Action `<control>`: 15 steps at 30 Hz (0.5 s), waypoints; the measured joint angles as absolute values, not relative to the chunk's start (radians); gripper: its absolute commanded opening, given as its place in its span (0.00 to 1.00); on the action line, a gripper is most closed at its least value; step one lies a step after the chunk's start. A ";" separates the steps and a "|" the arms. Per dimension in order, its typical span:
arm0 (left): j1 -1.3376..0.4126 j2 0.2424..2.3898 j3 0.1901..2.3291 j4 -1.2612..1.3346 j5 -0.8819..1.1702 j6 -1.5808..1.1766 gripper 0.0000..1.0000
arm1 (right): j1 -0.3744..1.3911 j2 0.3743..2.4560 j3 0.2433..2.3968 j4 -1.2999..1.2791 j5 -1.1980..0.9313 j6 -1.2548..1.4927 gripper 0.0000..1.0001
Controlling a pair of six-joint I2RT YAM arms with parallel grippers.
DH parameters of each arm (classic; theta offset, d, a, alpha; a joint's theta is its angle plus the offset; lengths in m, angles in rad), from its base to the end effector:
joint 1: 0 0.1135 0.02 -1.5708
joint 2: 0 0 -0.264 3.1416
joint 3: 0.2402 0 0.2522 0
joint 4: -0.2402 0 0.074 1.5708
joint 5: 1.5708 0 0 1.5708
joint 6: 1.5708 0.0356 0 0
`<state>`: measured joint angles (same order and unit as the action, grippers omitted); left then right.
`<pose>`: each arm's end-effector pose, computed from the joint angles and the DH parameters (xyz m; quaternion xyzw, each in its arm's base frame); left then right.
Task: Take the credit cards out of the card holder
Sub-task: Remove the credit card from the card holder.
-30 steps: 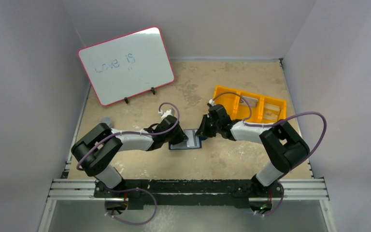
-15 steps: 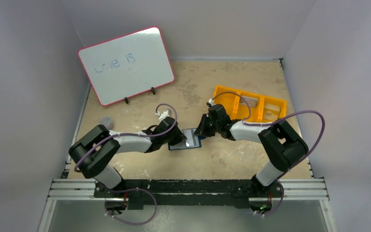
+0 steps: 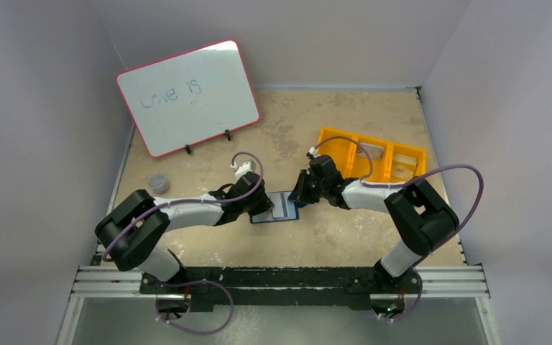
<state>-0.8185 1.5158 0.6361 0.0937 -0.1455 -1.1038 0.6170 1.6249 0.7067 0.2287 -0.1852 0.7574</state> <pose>0.1985 -0.2046 0.1493 -0.1585 0.9082 -0.2742 0.2734 0.2530 0.1875 0.1496 0.0238 0.9011 0.3341 0.2753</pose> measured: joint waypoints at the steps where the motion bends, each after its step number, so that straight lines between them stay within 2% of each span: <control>1: -0.818 1.514 0.643 0.078 -0.150 -1.097 0.00 | 0.617 1.625 0.707 0.228 -0.185 0.757 0.18; 15: -0.818 1.442 0.694 -0.104 -0.200 -1.008 0.00 | 0.619 1.616 0.714 0.212 -0.178 0.743 0.24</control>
